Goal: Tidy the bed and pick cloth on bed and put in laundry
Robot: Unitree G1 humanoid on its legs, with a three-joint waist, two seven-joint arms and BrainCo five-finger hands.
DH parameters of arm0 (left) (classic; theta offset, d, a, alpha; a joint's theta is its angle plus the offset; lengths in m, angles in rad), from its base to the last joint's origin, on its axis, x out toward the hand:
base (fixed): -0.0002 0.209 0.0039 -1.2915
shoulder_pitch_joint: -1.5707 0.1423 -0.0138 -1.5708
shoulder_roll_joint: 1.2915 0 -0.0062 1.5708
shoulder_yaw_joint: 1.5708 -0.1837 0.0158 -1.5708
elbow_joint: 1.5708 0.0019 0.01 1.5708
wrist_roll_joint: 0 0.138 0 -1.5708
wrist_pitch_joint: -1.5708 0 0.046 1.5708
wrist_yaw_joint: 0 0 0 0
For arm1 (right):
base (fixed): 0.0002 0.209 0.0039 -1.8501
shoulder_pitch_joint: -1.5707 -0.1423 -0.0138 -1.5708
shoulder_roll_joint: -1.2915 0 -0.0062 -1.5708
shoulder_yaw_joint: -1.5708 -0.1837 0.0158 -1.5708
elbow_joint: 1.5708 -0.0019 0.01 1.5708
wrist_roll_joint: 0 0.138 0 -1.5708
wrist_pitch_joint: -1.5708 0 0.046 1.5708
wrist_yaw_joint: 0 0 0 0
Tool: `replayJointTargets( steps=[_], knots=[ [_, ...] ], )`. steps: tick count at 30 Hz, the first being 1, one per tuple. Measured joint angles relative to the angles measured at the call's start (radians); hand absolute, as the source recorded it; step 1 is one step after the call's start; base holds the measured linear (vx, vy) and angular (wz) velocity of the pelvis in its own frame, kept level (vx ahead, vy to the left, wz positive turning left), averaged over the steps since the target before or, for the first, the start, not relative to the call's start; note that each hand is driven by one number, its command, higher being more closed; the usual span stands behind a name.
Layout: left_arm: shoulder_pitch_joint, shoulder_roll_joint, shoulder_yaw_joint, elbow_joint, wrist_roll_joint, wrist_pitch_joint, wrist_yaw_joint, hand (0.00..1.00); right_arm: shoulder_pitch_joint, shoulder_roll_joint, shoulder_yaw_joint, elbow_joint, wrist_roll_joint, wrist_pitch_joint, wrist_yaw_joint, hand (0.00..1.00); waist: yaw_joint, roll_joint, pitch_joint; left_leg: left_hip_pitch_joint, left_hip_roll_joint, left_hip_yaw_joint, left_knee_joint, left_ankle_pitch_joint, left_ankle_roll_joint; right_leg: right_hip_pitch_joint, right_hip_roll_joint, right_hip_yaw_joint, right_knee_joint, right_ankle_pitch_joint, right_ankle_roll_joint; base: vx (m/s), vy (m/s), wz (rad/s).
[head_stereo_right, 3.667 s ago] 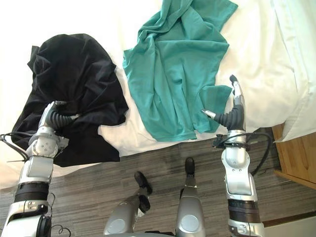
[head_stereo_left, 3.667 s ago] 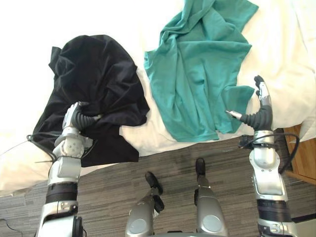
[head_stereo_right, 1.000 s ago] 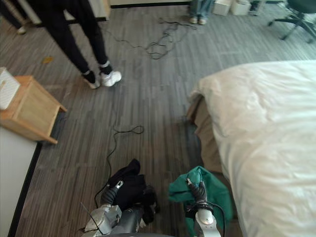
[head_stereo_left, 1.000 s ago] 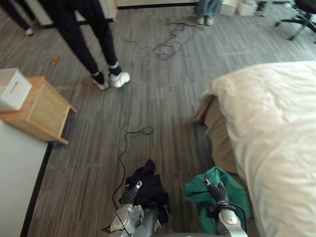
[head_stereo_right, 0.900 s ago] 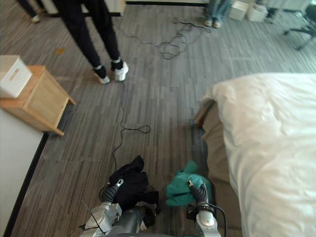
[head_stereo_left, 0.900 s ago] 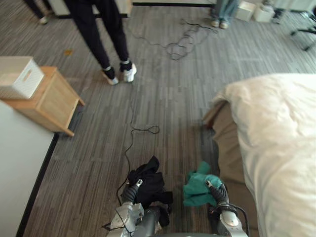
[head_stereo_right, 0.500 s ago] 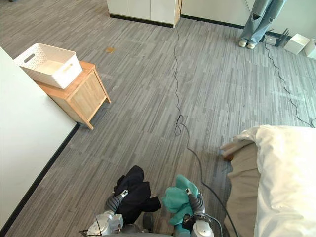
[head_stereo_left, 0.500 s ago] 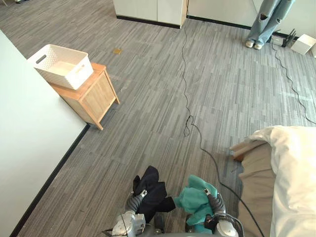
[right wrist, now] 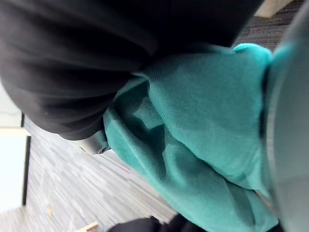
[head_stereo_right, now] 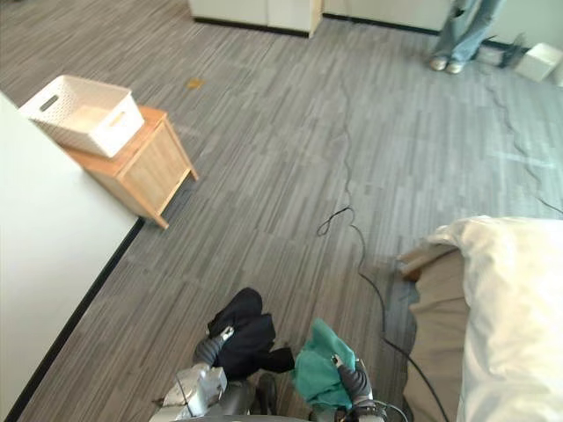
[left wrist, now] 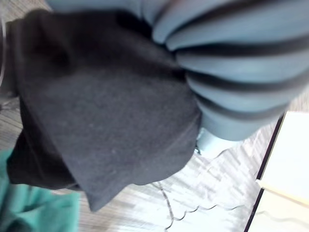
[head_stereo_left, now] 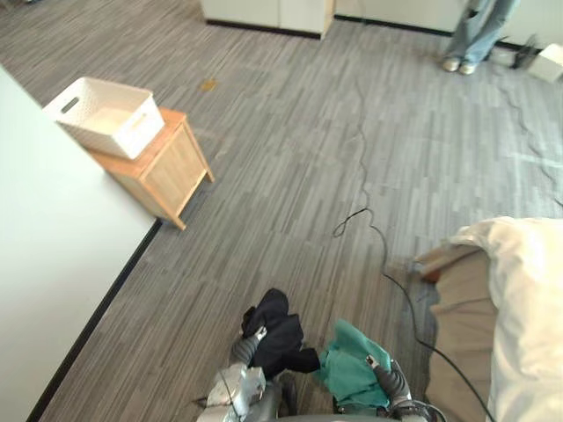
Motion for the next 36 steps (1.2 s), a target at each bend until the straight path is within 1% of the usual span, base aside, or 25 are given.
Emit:
replayJointTargets(
  steps=[1, 2, 3, 6, 7, 8, 9, 11, 12, 14, 16, 17, 18, 19, 21, 22, 23, 24, 25, 26, 28, 30, 33, 34, 36],
  knots=[
    [0.003, -0.004, -0.002, 0.000, 0.000, 0.000, 0.000, 1.00, -0.003, -0.002, 0.007, 0.000, -0.003, 0.000, 0.001, 1.00, 0.002, 0.000, 0.000, -0.006, -0.001, 0.001, -0.047, 0.005, -0.003, 0.010, -0.006, 0.000, -0.003, -0.009, 0.005, 0.36, 0.114, -0.04],
    [0.005, -0.008, -0.012, -0.001, 0.001, 0.000, 0.000, 1.00, -0.008, -0.005, 0.020, -0.001, -0.024, 0.001, 0.001, 1.00, 0.008, -0.008, 0.003, -0.014, -0.004, 0.012, -0.095, 0.058, 0.020, 0.030, -0.028, -0.003, 0.001, -0.039, 0.025, 0.37, 0.115, -0.08],
    [0.014, -0.014, -0.027, -0.006, 0.003, 0.001, 0.000, 1.00, -0.005, -0.007, 0.029, -0.002, -0.036, 0.002, 0.003, 1.00, 0.023, -0.012, -0.010, 0.001, -0.021, 0.037, -0.111, 0.117, 0.086, 0.037, -0.050, -0.001, 0.012, -0.069, 0.036, 0.41, 0.123, -0.02],
    [0.019, -0.029, -0.034, -0.049, 0.005, 0.002, 0.003, 1.00, 0.014, 0.001, 0.043, -0.043, -0.073, 0.003, 0.004, 1.00, 0.022, -0.034, -0.010, 0.019, -0.080, 0.036, -0.089, 0.050, 0.146, -0.019, -0.110, 0.009, 0.198, -0.110, 0.093, 0.60, 0.144, 0.28],
    [0.018, -0.026, -0.038, -0.051, 0.010, 0.002, 0.003, 1.00, 0.016, 0.016, 0.042, -0.044, -0.090, 0.003, 0.004, 1.00, 0.016, -0.050, -0.002, 0.093, -0.105, 0.024, -0.124, 0.030, 0.148, -0.095, -0.135, 0.037, 0.460, -0.110, 0.113, 0.58, 0.180, 0.23],
    [0.018, -0.021, -0.039, -0.050, 0.010, 0.002, 0.003, 1.00, 0.016, 0.026, 0.042, -0.044, -0.100, 0.003, 0.003, 1.00, 0.014, -0.060, 0.005, 0.138, -0.116, 0.019, -0.150, 0.025, 0.149, -0.134, -0.148, 0.055, 0.584, -0.088, 0.131, 0.69, 0.175, 0.37],
    [0.018, -0.006, -0.043, -0.050, 0.012, 0.004, 0.010, 1.00, 0.017, 0.040, 0.044, -0.047, -0.113, 0.003, 0.003, 1.00, -0.006, -0.077, 0.014, 0.231, -0.135, -0.011, -0.201, 0.012, 0.155, -0.207, -0.144, 0.092, 0.851, -0.065, 0.138, 0.56, 0.066, 0.49],
    [0.013, 0.009, -0.062, -0.049, 0.018, 0.004, 0.025, 1.00, 0.027, 0.045, 0.060, -0.077, -0.114, 0.002, 0.003, 1.00, -0.038, -0.075, 0.015, 0.327, -0.136, -0.061, -0.254, 0.007, 0.155, -0.284, -0.124, 0.083, 1.060, -0.083, 0.108, 0.50, 0.008, 0.64],
    [-0.002, 0.010, -0.071, -0.049, 0.042, 0.003, 0.032, 1.00, 0.043, 0.046, 0.062, -0.127, -0.115, -0.008, 0.002, 1.00, -0.060, -0.056, 0.027, 0.411, -0.115, -0.093, -0.304, 0.007, 0.154, -0.363, -0.092, 0.049, 1.114, -0.112, 0.059, 0.43, -0.040, 0.53],
    [-0.017, 0.013, -0.085, -0.039, 0.057, 0.001, 0.044, 1.00, 0.044, 0.049, 0.067, -0.157, -0.123, -0.012, 0.002, 1.00, -0.087, -0.038, 0.039, 0.468, -0.088, -0.119, -0.318, 0.007, 0.154, -0.457, -0.092, -0.037, 1.045, -0.151, 0.008, 0.59, -0.112, 0.56],
    [-0.046, 0.017, -0.100, -0.036, 0.061, 0.000, 0.046, 1.00, 0.037, 0.044, 0.079, -0.180, -0.146, -0.025, 0.003, 1.00, -0.093, -0.006, 0.055, 0.512, -0.046, -0.126, -0.316, -0.011, 0.099, -0.545, -0.080, -0.099, 0.870, -0.170, -0.010, 0.56, -0.163, 0.37],
    [-0.054, 0.016, -0.104, -0.036, 0.064, -0.003, 0.046, 1.00, 0.050, 0.026, 0.087, -0.217, -0.154, -0.029, 0.004, 1.00, -0.097, 0.019, 0.066, 0.546, -0.007, -0.128, -0.315, -0.042, 0.043, -0.586, -0.050, -0.098, 0.699, -0.143, -0.023, 0.61, -0.218, 0.26],
    [-0.057, 0.017, -0.104, -0.035, 0.068, -0.004, 0.046, 1.00, 0.052, 0.020, 0.094, -0.228, -0.154, -0.032, 0.005, 1.00, -0.100, 0.022, 0.067, 0.563, 0.011, -0.127, -0.316, -0.059, 0.014, -0.605, -0.034, -0.085, 0.606, -0.104, -0.028, 0.78, -0.310, 0.41],
    [-0.066, 0.017, -0.104, -0.020, 0.077, -0.010, 0.045, 1.00, 0.049, 0.022, 0.107, -0.235, -0.155, -0.032, 0.004, 1.00, -0.107, 0.018, 0.065, 0.609, 0.047, -0.121, -0.315, -0.095, -0.048, -0.632, 0.001, -0.040, 0.345, 0.056, -0.036, 0.71, -0.311, 0.39],
    [-0.063, 0.019, -0.101, -0.014, 0.080, -0.011, 0.044, 1.00, 0.048, 0.024, 0.124, -0.234, -0.162, -0.027, 0.004, 1.00, -0.117, 0.012, 0.061, 0.670, 0.075, -0.119, -0.317, -0.122, -0.095, -0.624, 0.019, -0.004, 0.187, 0.325, -0.068, 0.77, -0.349, 0.14],
    [-0.084, -0.006, -0.088, 0.019, 0.079, -0.012, 0.048, 1.00, 0.001, 0.021, 0.123, -0.235, -0.185, -0.024, 0.002, 1.00, -0.106, 0.071, 0.068, 0.689, 0.145, -0.106, -0.295, -0.103, -0.136, -0.649, 0.078, -0.013, 0.289, 0.333, -0.072, 0.76, -0.308, -0.07],
    [-0.104, -0.006, -0.086, 0.021, 0.080, -0.013, 0.045, 1.00, -0.033, 0.034, 0.115, -0.214, -0.192, -0.019, 0.000, 1.00, -0.122, 0.078, 0.070, 0.664, 0.153, -0.115, -0.256, -0.031, -0.188, -0.679, 0.073, -0.012, 0.385, 0.249, -0.080, 0.74, -0.320, -0.05],
    [-0.107, -0.017, -0.082, 0.023, 0.079, -0.015, 0.045, 1.00, -0.058, 0.038, 0.113, -0.185, -0.208, -0.006, 0.001, 1.00, -0.128, 0.078, 0.071, 0.646, 0.146, -0.124, -0.171, 0.097, -0.114, -0.668, 0.064, -0.022, 0.469, 0.159, -0.089, 0.73, -0.381, 0.29],
    [-0.093, -0.026, -0.070, 0.024, 0.078, -0.018, 0.042, 1.00, -0.082, 0.036, 0.119, -0.150, -0.234, -0.003, 0.001, 1.00, -0.130, 0.078, 0.072, 0.590, 0.156, -0.132, -0.024, 0.291, -0.049, -0.594, 0.064, -0.031, 0.466, 0.101, -0.097, 0.73, -0.413, 0.18],
    [-0.081, -0.026, -0.063, 0.023, 0.078, -0.021, 0.041, 1.00, -0.095, 0.035, 0.120, -0.131, -0.240, -0.002, 0.001, 1.00, -0.125, 0.077, 0.072, 0.558, 0.161, -0.139, 0.049, 0.425, -0.011, -0.546, 0.067, -0.034, 0.442, 0.080, -0.102, 0.73, -0.387, 0.20],
    [-0.068, -0.031, -0.056, 0.019, 0.066, -0.023, 0.038, 1.00, -0.131, 0.027, 0.115, -0.089, -0.253, 0.004, -0.004, 1.00, -0.111, 0.083, 0.075, 0.391, 0.222, -0.145, 0.438, 0.342, 0.031, -0.400, 0.097, -0.046, 0.346, 0.052, -0.122, 0.67, -0.327, 0.11],
    [-0.054, -0.035, -0.056, 0.009, 0.058, -0.018, 0.020, 1.00, -0.171, 0.014, 0.095, -0.059, -0.251, 0.013, -0.026, 1.00, -0.054, 0.079, 0.078, 0.191, 0.230, -0.144, 0.721, 0.182, 0.005, -0.239, 0.143, -0.024, 0.236, 0.035, -0.145, 0.66, -0.310, -0.30],
    [-0.026, -0.039, -0.056, -0.012, 0.057, -0.017, 0.018, 1.00, -0.215, 0.014, 0.086, -0.026, -0.232, 0.022, -0.042, 1.00, -0.030, 0.078, 0.084, 0.038, 0.174, -0.134, 0.716, 0.108, -0.049, -0.111, 0.156, -0.017, 0.137, -0.001, -0.138, 0.52, -0.155, -0.18],
    [-0.019, -0.045, -0.057, -0.015, 0.056, -0.010, 0.015, 1.00, -0.245, 0.022, 0.074, 0.001, -0.219, 0.034, -0.045, 1.00, -0.024, 0.072, 0.087, -0.019, 0.139, -0.104, 0.612, 0.072, -0.077, -0.050, 0.153, -0.018, 0.096, -0.019, -0.137, 0.50, -0.114, 0.06],
    [-0.014, -0.059, -0.059, -0.023, 0.057, -0.006, -0.009, 1.00, -0.283, 0.027, 0.071, 0.026, -0.211, 0.039, -0.046, 1.00, 0.004, 0.062, 0.092, -0.077, 0.126, 0.070, 0.386, 0.043, -0.030, 0.045, 0.147, -0.029, 0.044, -0.064, -0.121, 0.52, -0.092, 0.13]
  ],
)
